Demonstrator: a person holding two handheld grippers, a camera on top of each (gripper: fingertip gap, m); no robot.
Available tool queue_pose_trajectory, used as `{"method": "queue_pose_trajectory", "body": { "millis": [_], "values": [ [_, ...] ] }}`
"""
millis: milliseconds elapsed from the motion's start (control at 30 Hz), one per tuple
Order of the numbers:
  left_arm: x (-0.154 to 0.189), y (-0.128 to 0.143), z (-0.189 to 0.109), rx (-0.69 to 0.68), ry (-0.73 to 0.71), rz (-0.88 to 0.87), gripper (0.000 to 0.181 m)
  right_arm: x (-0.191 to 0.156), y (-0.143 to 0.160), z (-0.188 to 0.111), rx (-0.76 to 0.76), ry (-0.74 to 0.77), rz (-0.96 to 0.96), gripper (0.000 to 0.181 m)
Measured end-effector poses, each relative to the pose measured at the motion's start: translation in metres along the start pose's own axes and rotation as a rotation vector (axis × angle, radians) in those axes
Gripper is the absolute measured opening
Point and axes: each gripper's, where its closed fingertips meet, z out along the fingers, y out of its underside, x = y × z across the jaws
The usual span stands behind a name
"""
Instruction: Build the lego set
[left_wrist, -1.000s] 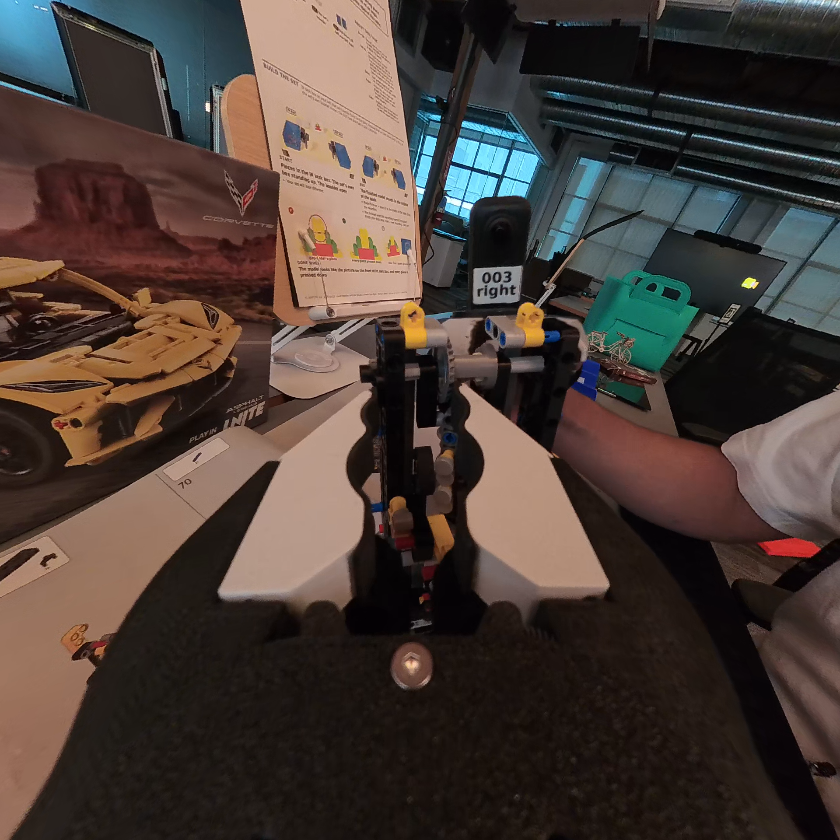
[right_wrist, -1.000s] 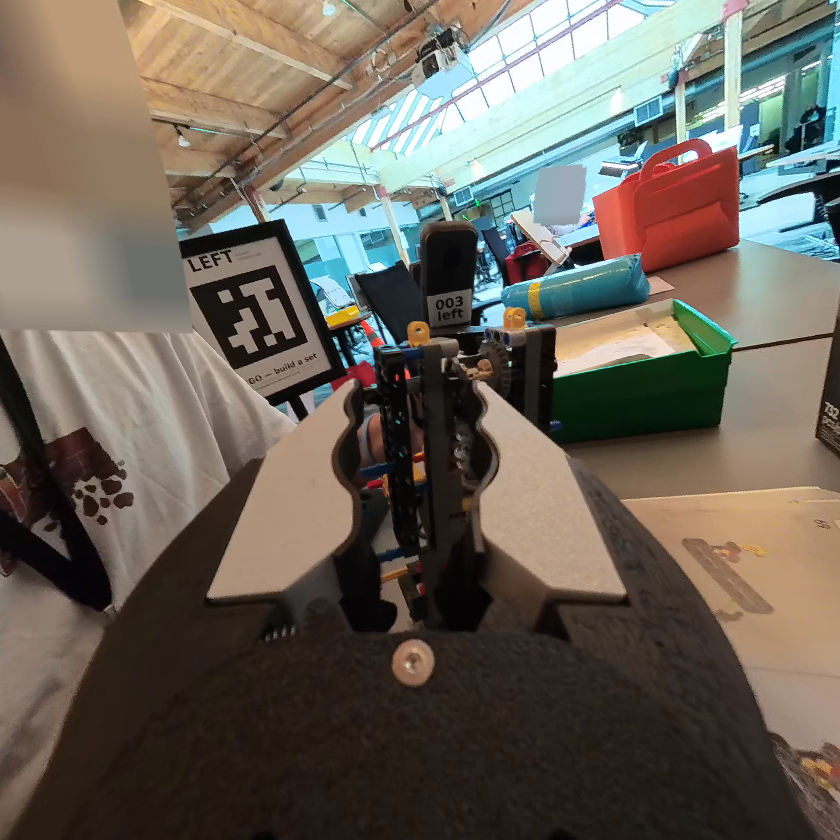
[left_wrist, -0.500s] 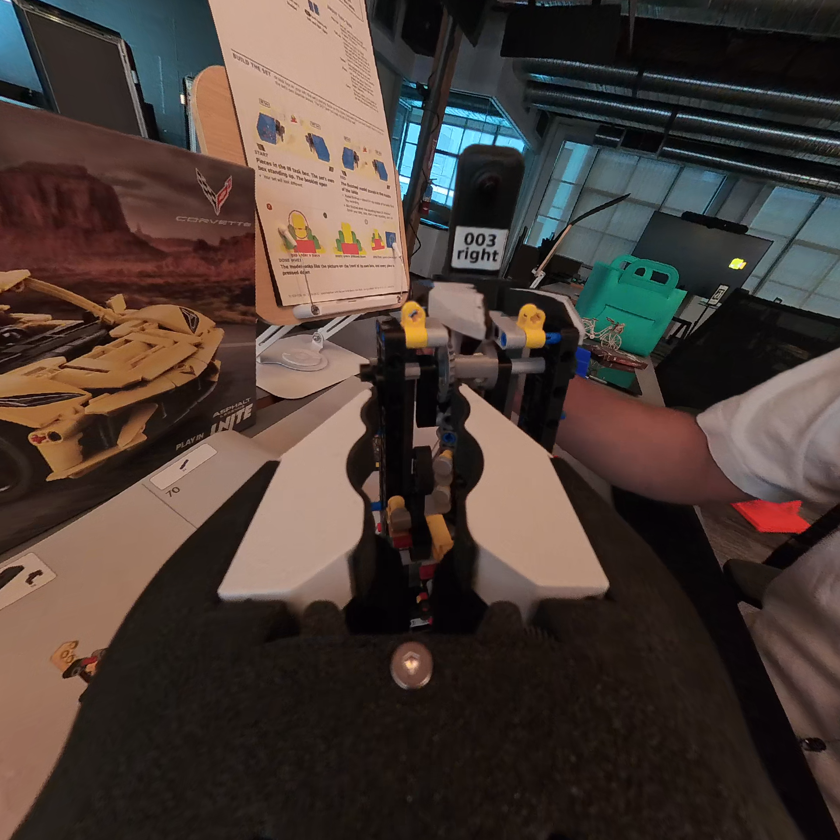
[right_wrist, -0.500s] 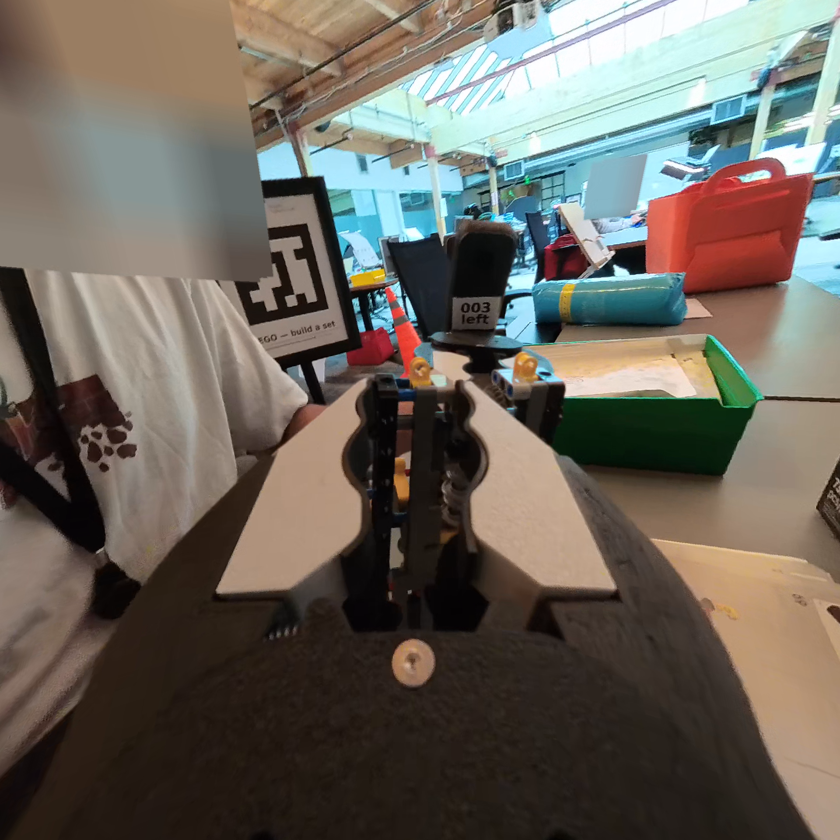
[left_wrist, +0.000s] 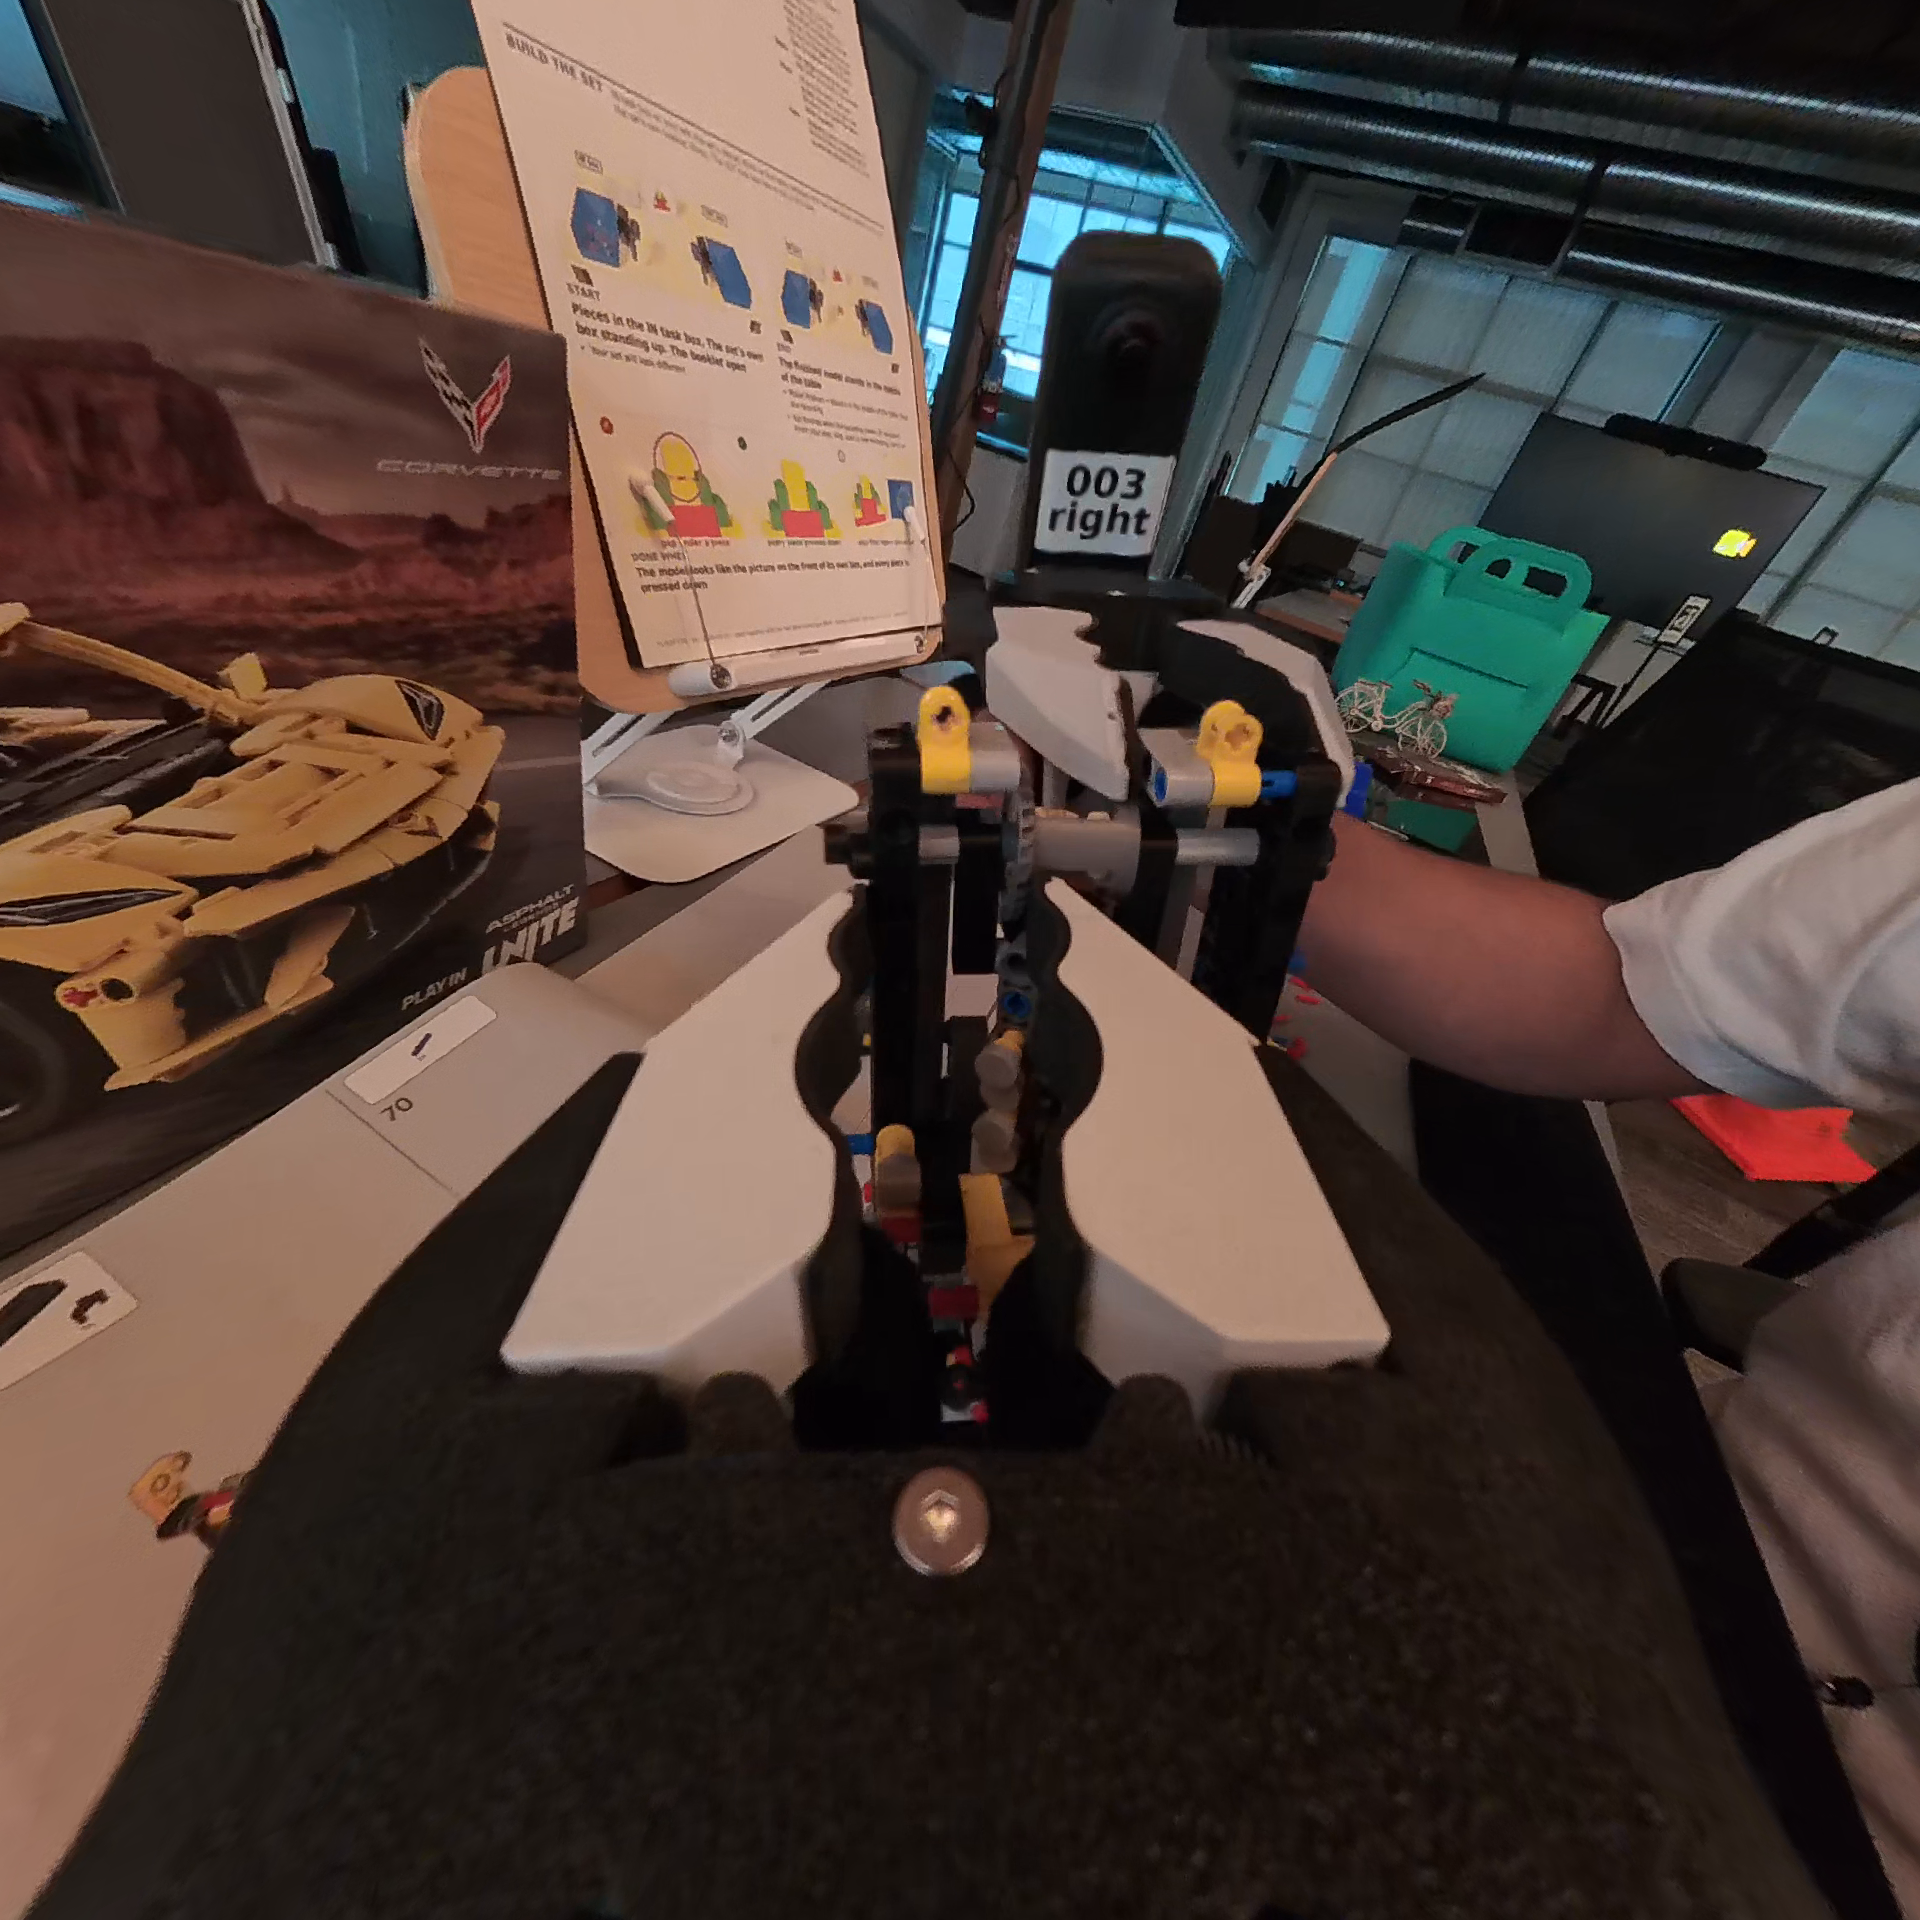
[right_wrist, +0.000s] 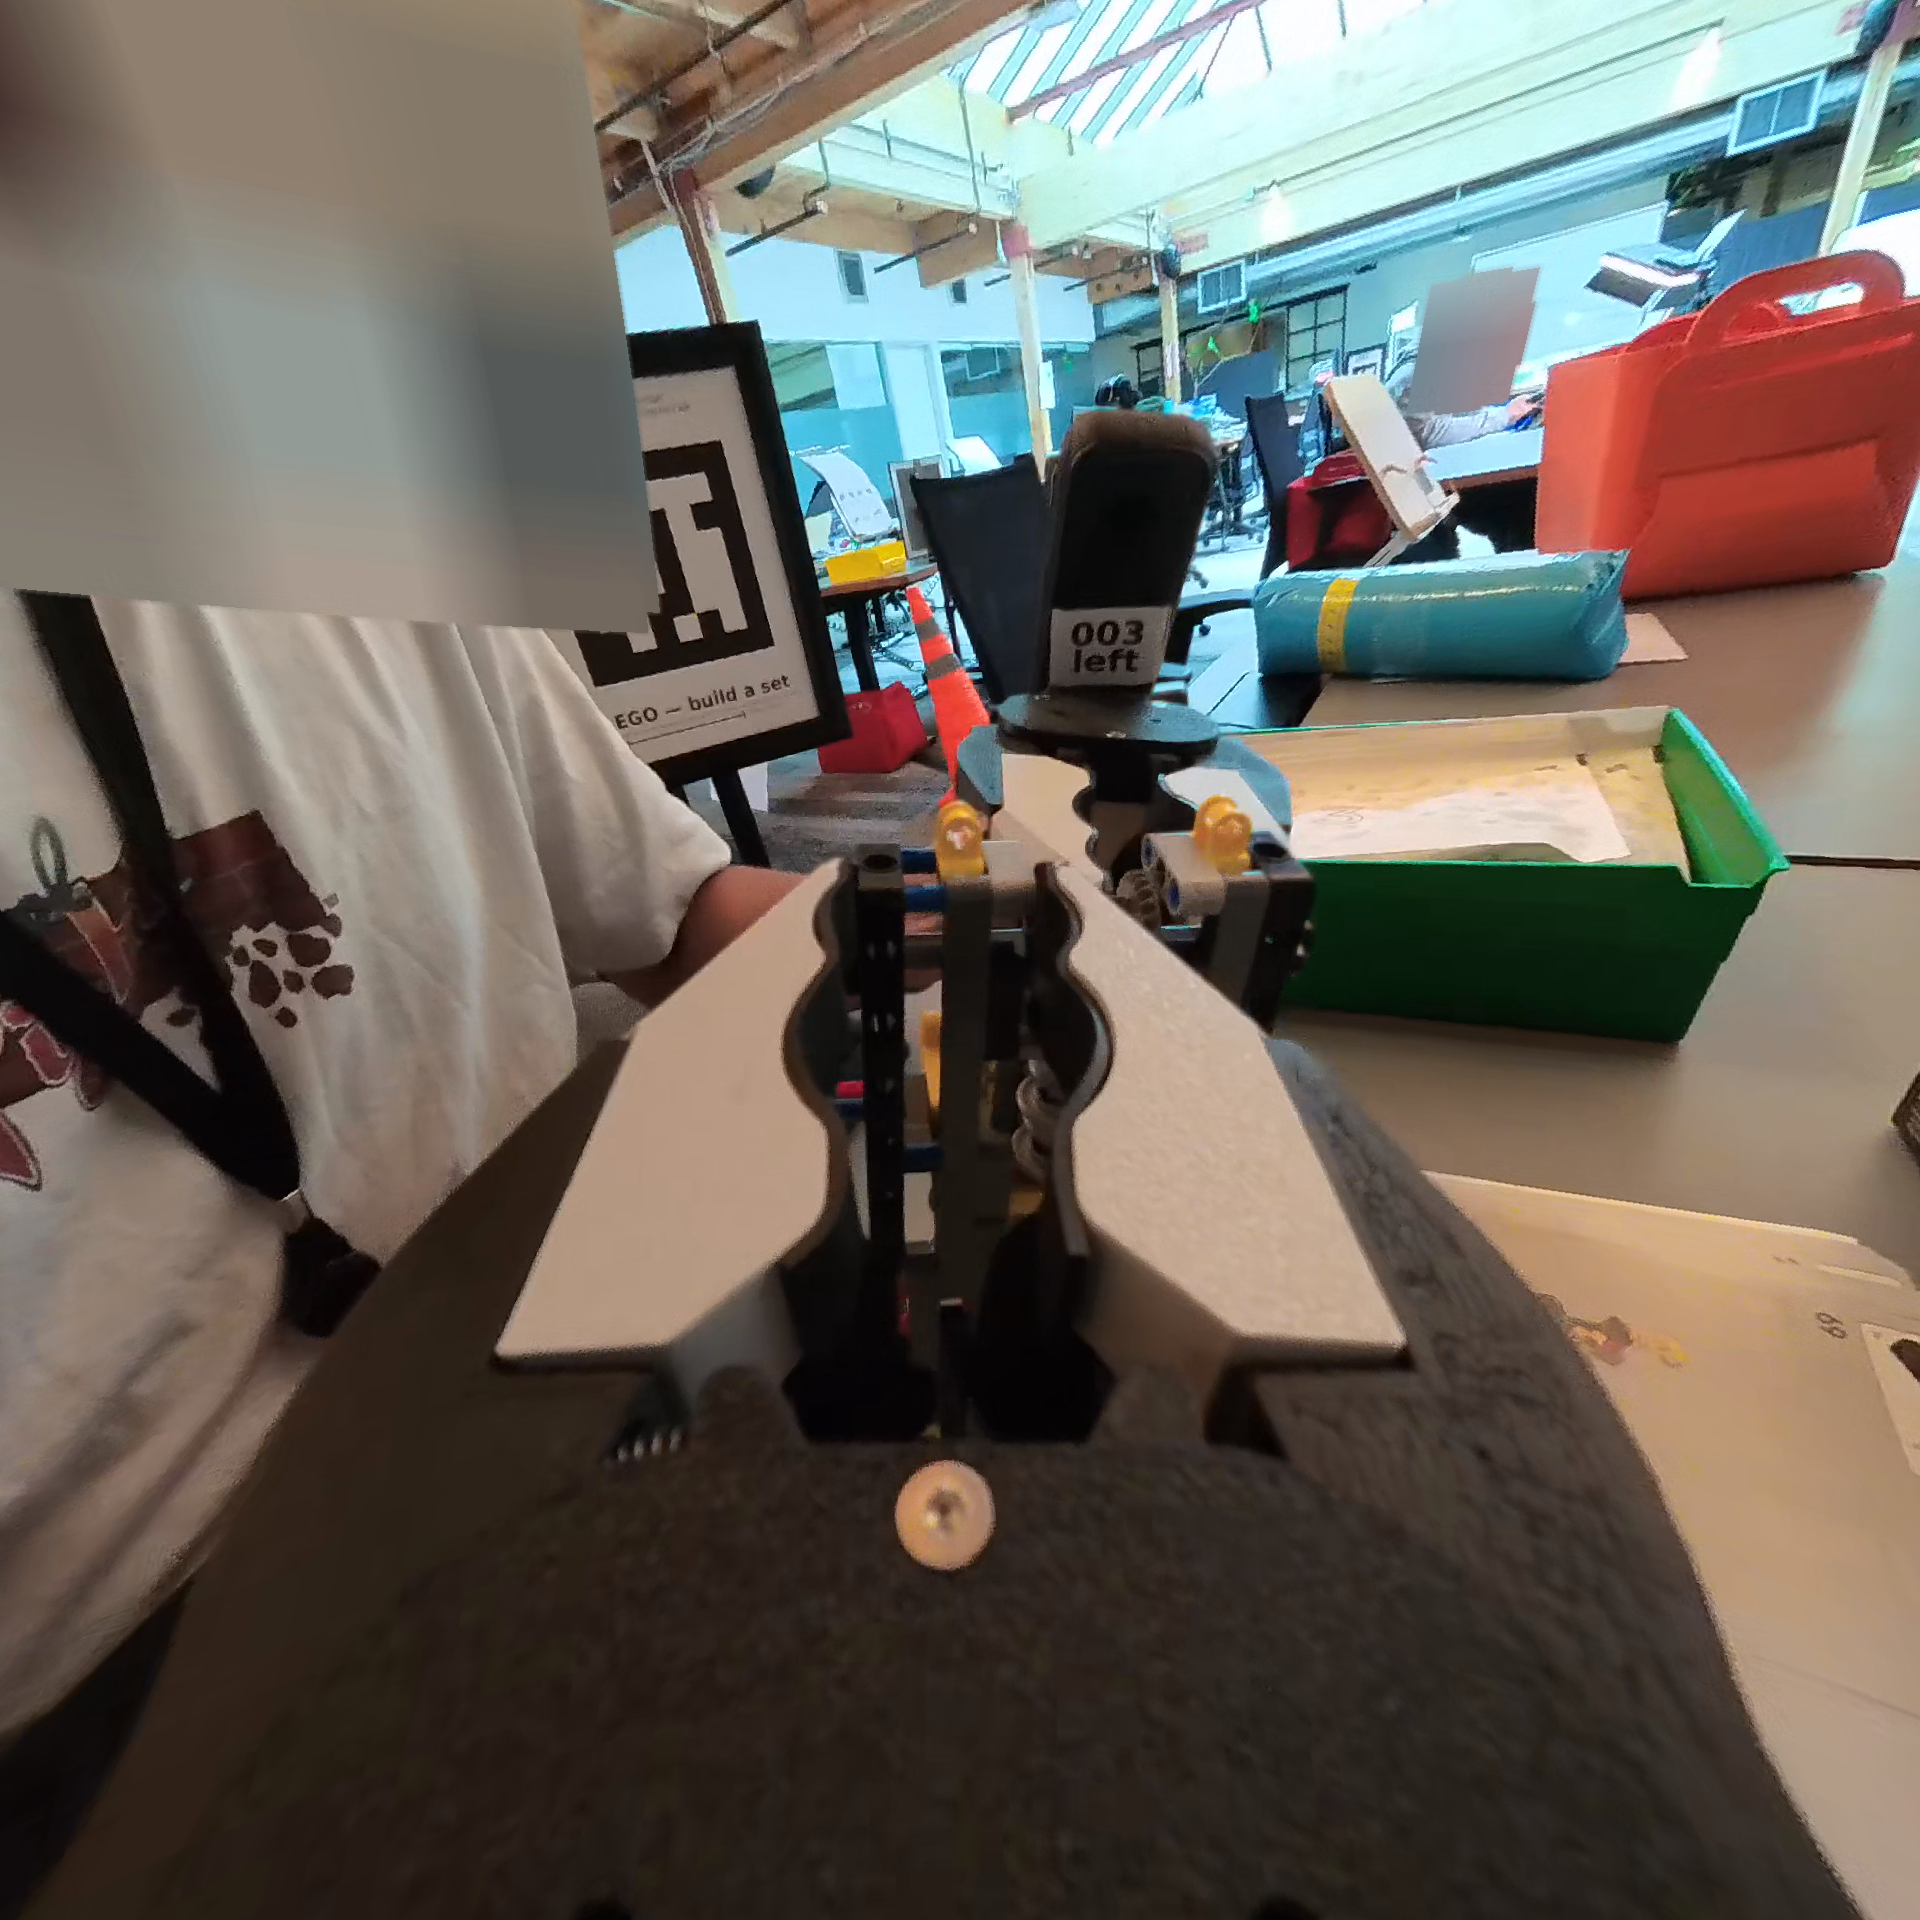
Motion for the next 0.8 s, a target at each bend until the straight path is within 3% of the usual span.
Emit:
{"method": "queue_pose_trajectory", "body": {
  "millis": [567, 800],
  "values": [
    [0.003, 0.000, 0.004, 0.015, -0.056, 0.015, 0.030, -0.005, 0.001, -0.007, 0.000, -0.040, 0.054, 0.032],
    [0.003, -0.018, -0.029, 0.128, -0.146, 0.069, 0.037, -0.004, 0.000, -0.007, 0.017, -0.005, 0.036, 0.032]
  ]
}}
